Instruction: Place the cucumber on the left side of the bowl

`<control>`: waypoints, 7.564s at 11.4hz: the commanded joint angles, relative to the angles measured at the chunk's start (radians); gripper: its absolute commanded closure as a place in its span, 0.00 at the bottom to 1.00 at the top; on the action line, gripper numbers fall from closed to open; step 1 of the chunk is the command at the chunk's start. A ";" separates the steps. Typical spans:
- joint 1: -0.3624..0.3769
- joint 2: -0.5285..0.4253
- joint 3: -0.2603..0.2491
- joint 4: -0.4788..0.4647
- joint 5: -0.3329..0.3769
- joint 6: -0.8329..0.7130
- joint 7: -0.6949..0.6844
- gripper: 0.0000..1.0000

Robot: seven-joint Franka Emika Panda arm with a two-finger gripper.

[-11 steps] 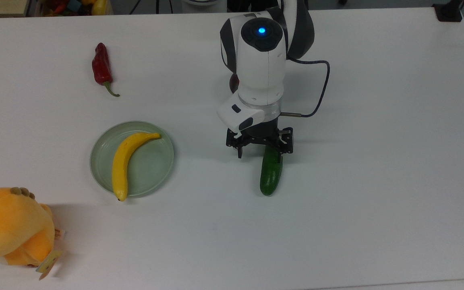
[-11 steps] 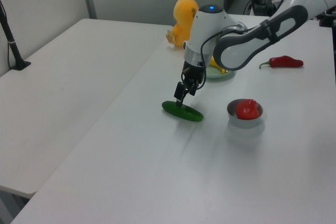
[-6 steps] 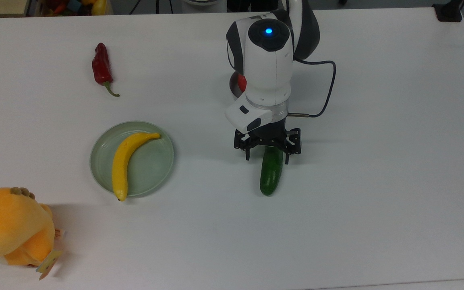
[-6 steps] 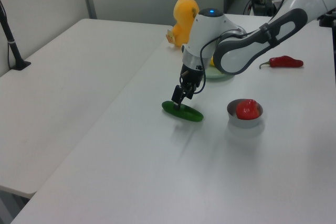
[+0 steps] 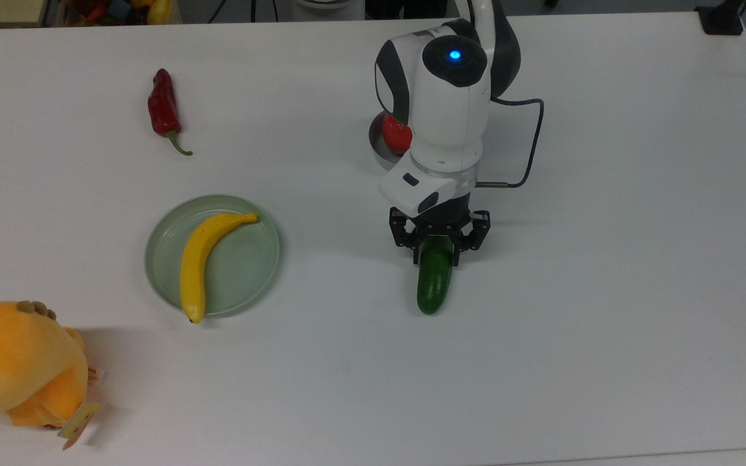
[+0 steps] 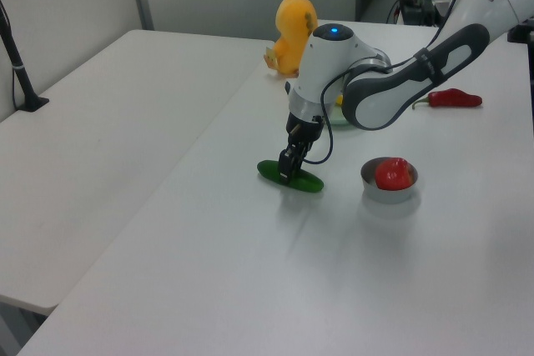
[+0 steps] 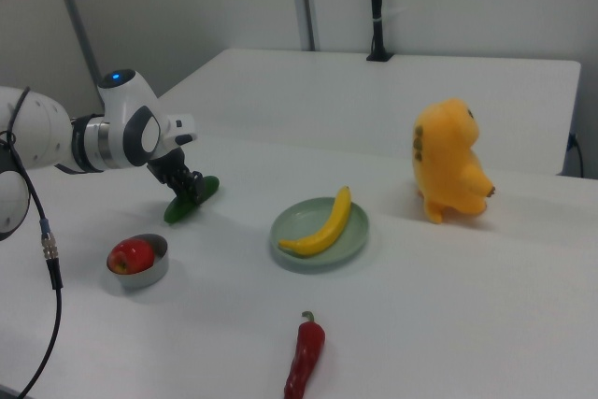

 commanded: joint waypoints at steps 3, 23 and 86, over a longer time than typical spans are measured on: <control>-0.005 -0.005 0.006 0.010 -0.031 0.020 0.014 0.95; 0.047 -0.539 0.172 -0.383 0.078 -0.506 -0.062 0.94; -0.194 -0.699 -0.077 -0.136 0.236 -0.731 -0.559 0.00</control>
